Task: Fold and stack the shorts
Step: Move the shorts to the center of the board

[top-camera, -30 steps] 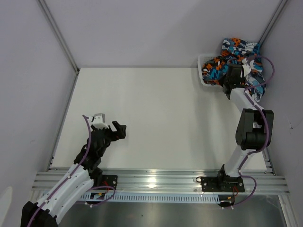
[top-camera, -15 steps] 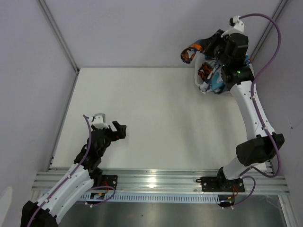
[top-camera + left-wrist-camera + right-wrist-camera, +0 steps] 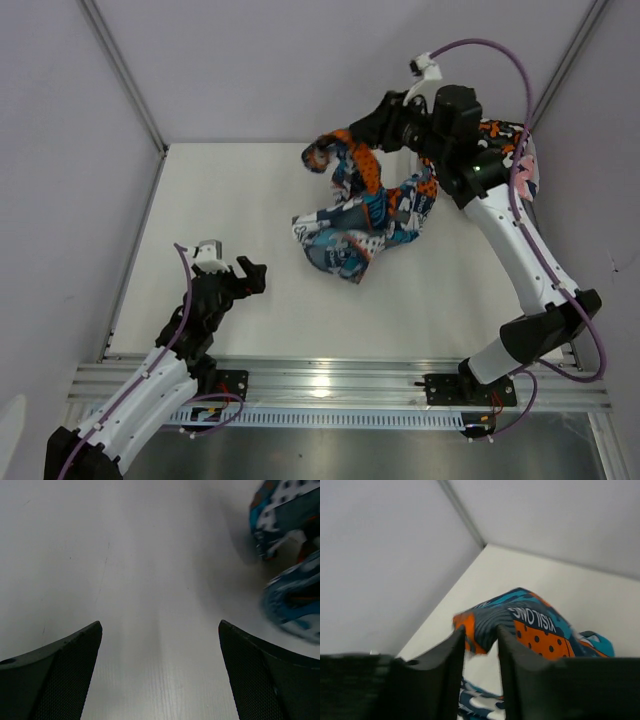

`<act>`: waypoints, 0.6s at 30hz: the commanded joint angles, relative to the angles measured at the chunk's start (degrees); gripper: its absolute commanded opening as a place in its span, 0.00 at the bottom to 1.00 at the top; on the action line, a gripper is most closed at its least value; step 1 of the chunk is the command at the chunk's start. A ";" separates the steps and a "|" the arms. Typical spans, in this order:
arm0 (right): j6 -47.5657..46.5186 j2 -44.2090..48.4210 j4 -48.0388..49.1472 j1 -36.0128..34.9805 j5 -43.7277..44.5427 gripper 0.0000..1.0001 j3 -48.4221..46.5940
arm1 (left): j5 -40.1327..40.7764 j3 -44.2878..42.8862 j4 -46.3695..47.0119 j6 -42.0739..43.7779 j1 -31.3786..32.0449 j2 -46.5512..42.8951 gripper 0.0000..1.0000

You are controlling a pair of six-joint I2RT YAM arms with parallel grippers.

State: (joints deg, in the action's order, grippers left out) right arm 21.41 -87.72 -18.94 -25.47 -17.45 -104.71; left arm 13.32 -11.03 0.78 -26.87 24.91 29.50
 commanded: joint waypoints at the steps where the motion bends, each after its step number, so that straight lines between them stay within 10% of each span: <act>1: -5.58 -2.19 -6.72 -3.25 -7.68 0.40 1.96 | 0.74 -1.63 0.02 0.68 0.05 -1.63 0.99; 5: -7.61 0.62 -7.78 -4.76 -3.91 0.82 7.21 | 0.65 -0.93 -0.07 0.68 0.05 -3.74 0.99; 18: -1.64 2.90 -6.73 8.15 14.90 0.77 25.77 | -8.75 -1.71 1.86 -1.77 1.63 -3.57 0.92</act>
State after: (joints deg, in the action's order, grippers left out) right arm 17.02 -87.68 -28.67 -21.96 -7.84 -82.50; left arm 9.37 -11.03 0.82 -27.07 25.19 24.97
